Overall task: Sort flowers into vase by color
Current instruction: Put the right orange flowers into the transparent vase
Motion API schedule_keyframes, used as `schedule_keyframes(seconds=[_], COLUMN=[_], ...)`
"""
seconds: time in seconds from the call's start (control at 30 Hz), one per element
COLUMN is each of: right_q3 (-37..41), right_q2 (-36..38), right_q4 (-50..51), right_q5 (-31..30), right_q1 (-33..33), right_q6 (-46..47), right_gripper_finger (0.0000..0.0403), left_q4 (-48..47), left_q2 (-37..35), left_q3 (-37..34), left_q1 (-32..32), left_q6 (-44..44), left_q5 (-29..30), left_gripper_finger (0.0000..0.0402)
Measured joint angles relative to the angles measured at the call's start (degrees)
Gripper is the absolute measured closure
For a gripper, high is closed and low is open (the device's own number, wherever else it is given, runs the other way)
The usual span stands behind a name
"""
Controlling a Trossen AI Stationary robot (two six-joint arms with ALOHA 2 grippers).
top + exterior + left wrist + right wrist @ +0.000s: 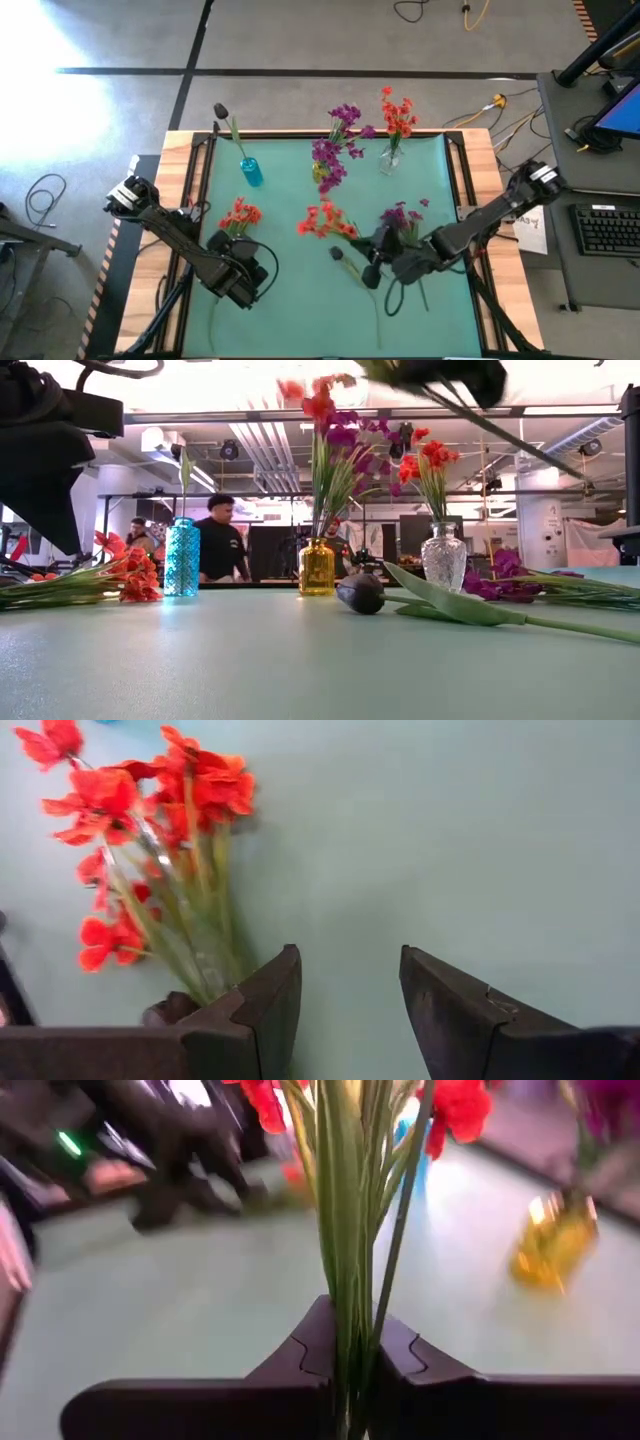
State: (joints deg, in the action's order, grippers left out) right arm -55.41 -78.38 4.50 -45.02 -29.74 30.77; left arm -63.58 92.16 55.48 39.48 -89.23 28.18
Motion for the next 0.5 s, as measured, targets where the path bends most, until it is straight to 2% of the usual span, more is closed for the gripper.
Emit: schedule_keyframes(seconds=[0.07, 0.27, 0.5], right_q3=[1.2, 6.3, 18.2], right_q2=[0.3, 2.0, 5.7], right_q4=[-8.3, -33.7, -63.3], right_q5=[0.3, 7.2, 9.1], right_q1=[0.4, 2.8, 7.2], right_q6=[-7.6, -28.1, -43.1], right_gripper_finger=[0.0387, 0.0388, 0.0389], left_q4=[1.3, 3.3, 5.5], left_q2=[0.0, 0.0, 0.0], left_q3=[0.0, 0.0, 0.0], left_q1=[0.0, 0.0, 0.0], left_q6=[0.0, 0.0, -0.3], left_q5=[0.0, 0.0, 0.0], left_gripper_finger=[0.0244, 0.0244, 0.0244])
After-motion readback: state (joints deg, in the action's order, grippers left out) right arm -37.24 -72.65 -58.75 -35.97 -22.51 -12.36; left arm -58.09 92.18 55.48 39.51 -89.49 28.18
